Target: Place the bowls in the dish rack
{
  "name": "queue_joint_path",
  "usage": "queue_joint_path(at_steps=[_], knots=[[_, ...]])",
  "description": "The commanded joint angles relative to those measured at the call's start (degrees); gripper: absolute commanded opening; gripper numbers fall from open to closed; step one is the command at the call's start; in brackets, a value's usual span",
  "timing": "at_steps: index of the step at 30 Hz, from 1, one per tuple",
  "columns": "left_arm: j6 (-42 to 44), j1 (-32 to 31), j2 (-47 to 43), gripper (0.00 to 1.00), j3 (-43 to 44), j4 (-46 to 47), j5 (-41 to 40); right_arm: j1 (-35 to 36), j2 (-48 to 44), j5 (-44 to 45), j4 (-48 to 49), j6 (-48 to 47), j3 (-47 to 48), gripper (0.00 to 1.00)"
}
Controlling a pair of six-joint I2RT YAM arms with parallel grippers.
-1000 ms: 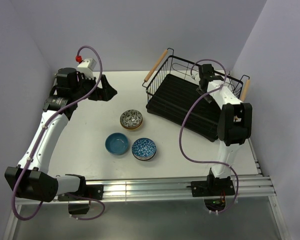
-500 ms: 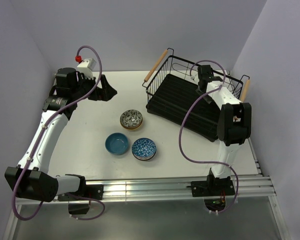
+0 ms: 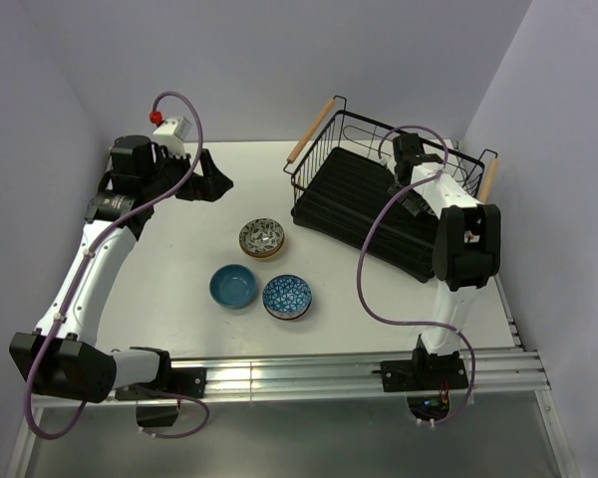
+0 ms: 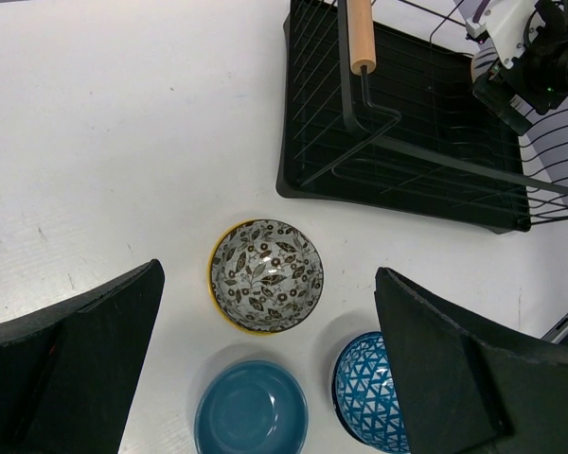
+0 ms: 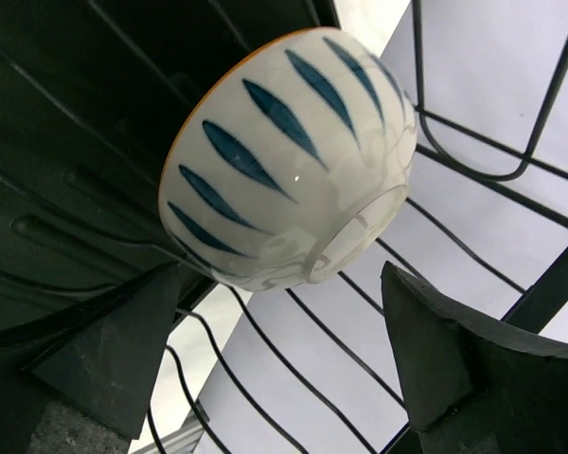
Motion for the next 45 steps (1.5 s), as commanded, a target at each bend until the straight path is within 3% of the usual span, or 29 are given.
queue_joint_path(at_steps=[1,8,16,22,29,38,45], knots=[[0.55,0.16,-2.35,0.99,-0.19,1.61,1.4,0.45,-3.75,0.99,-2.24,1.37,0.89,0.94],[1.96,0.33,-3.93,0.99,-0.54,-0.32,1.93,0.8,-6.21,-2.52,-8.29,4.01,5.19,0.96],[4.51,1.56,-6.57,1.0,-5.01,-3.57,7.72,0.89,-11.22,-13.75,-17.44,9.8,15.65,0.98],[15.12,4.2,-4.91,1.0,-6.77,-13.49,12.47,0.89,-14.56,-25.52,-26.48,15.25,26.81,0.98],[23.57,4.99,1.58,0.86,-10.91,-20.18,10.54,0.8,-20.18,-38.89,-29.83,22.54,29.55,1.0],[29.55,4.29,9.68,0.61,-13.98,-22.91,3.61,0.89,-26.51,-43.57,-28.78,26.42,23.76,1.0],[30.7,2.1,11.53,0.57,-18.11,-19.84,1.23,0.8,-29.15,-45.86,-28.52,27.21,21.64,1.0]])
